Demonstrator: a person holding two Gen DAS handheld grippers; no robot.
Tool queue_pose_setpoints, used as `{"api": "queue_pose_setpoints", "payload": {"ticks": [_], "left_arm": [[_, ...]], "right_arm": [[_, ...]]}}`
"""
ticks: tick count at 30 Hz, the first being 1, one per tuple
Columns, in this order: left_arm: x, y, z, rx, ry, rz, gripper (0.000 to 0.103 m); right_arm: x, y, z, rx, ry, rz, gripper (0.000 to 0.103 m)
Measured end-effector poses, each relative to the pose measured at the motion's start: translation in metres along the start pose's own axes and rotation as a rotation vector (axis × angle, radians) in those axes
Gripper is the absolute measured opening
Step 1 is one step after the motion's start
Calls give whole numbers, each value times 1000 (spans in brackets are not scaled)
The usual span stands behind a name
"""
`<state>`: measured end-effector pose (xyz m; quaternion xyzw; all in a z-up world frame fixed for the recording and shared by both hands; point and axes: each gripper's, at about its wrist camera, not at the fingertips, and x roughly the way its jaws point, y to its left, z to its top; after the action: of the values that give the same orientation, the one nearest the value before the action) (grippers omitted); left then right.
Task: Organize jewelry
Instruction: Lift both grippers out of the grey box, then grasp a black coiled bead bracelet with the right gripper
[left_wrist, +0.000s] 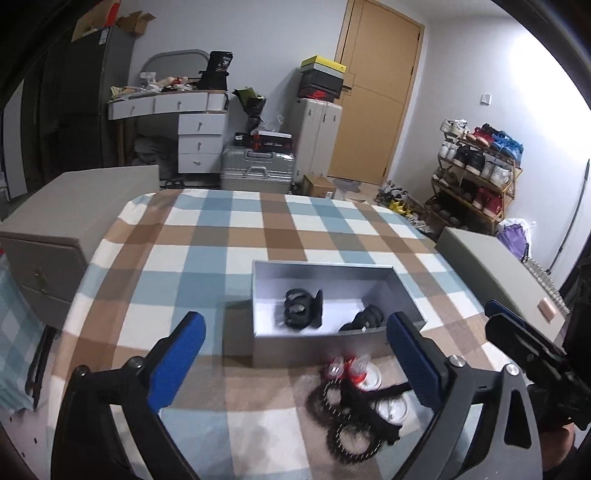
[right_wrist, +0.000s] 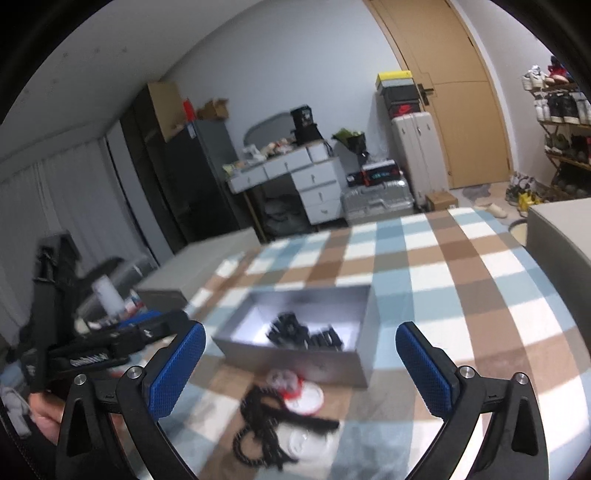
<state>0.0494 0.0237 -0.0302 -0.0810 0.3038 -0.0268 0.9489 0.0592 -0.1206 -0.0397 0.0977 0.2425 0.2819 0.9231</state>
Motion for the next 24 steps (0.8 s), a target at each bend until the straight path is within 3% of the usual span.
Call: {"api": "queue_pose_setpoints", "payload": {"ticks": [9,18,21,24], "left_arm": [[-11,12,-29,6,18,40,102],[-11,27,-57,-18,97,44,102],[-11,30,-66,-11,120,28,102],[-17,32,-69,26,115,59,102]], "right_arm": [[9,22,-47,-53,221,68,103],[14,28,-70,-44,284,113,103],[22,26,-70,-34,292,135,92],[37,30,-67,-44,333,133,82]]}}
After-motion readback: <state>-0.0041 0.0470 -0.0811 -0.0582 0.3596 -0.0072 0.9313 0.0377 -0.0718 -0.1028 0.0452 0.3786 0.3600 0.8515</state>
